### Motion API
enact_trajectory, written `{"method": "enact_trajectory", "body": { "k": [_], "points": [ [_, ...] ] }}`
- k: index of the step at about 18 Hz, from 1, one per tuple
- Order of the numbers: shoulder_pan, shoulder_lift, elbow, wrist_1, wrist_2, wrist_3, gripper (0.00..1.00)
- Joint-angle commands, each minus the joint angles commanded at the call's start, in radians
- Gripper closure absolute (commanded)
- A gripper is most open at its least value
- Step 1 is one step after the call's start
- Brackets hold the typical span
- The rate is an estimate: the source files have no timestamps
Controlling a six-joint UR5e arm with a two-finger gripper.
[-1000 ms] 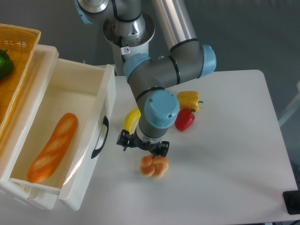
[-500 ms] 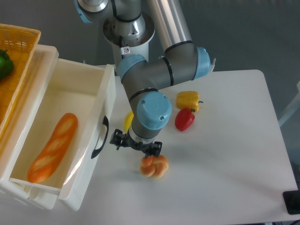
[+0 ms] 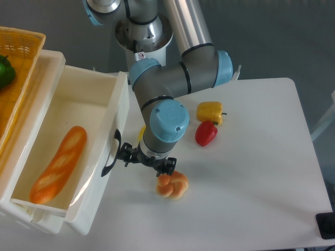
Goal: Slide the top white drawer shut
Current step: 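Push the drawer front with the gripper until the drawer is shut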
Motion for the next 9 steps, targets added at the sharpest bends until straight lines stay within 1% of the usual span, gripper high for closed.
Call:
{"method": "enact_trajectory", "body": {
  "k": [5, 9],
  "points": [
    [-0.011, 0.015, -0.002, -0.020, -0.014, 0.002, 0.00],
    [-0.023, 0.023, -0.005, -0.022, -0.028, 0.000, 0.00]
  ]
}}
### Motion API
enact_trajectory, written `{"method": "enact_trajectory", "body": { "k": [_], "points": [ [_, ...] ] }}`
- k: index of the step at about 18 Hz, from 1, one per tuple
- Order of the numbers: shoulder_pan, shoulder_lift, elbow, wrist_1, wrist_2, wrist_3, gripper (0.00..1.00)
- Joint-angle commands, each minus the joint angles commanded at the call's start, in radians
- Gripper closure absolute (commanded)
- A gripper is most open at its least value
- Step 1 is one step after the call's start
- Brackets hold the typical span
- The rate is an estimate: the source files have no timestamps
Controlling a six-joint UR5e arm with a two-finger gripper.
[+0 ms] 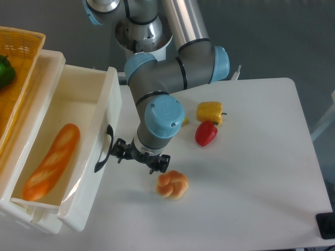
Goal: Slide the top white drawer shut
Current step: 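Push the drawer front with the gripper until the drawer is shut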
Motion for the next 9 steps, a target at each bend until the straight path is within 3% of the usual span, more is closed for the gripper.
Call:
{"method": "enact_trajectory", "body": {
  "k": [9],
  "points": [
    [-0.017, 0.008, -0.023, 0.002, 0.002, -0.002, 0.00]
  ]
}}
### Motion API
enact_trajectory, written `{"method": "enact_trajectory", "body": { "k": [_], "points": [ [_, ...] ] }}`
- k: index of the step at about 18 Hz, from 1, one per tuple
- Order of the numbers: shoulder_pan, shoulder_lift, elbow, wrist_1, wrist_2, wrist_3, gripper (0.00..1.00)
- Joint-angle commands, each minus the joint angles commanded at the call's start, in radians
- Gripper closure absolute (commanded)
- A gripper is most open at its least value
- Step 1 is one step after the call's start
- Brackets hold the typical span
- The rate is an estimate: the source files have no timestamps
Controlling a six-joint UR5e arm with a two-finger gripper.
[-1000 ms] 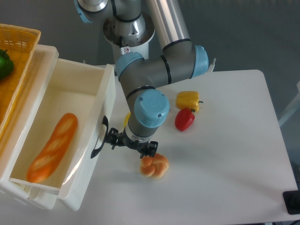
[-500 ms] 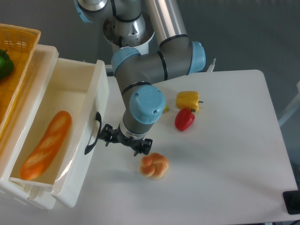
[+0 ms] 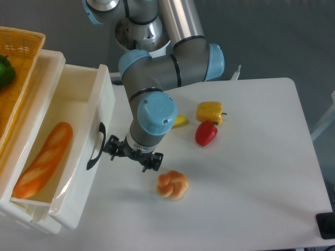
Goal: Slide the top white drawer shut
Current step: 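Push the drawer front with the gripper until the drawer is shut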
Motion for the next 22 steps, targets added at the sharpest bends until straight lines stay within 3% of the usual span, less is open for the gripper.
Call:
{"method": "enact_trajectory", "body": {
  "k": [22],
  "points": [
    [-0.037, 0.015, -0.015, 0.002, -0.035, -0.002, 0.00]
  ]
}}
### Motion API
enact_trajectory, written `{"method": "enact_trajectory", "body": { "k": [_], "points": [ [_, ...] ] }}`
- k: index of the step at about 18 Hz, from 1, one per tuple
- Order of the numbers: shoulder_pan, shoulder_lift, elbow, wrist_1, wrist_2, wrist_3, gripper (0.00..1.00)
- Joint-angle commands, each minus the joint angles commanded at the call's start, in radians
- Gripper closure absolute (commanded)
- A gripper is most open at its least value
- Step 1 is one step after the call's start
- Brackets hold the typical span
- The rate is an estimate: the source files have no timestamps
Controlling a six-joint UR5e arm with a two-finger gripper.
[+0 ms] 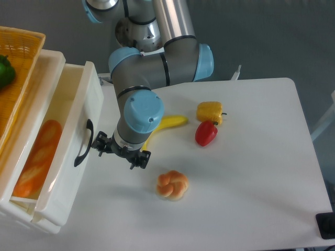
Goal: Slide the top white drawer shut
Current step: 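Push the drawer front with the gripper until the drawer is shut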
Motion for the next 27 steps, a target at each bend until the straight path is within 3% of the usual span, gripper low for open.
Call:
{"method": "enact_trajectory", "body": {
  "k": [27],
  "points": [
    [-0.044, 0.006, -0.003, -0.002, -0.008, -0.006, 0.00]
  ]
}}
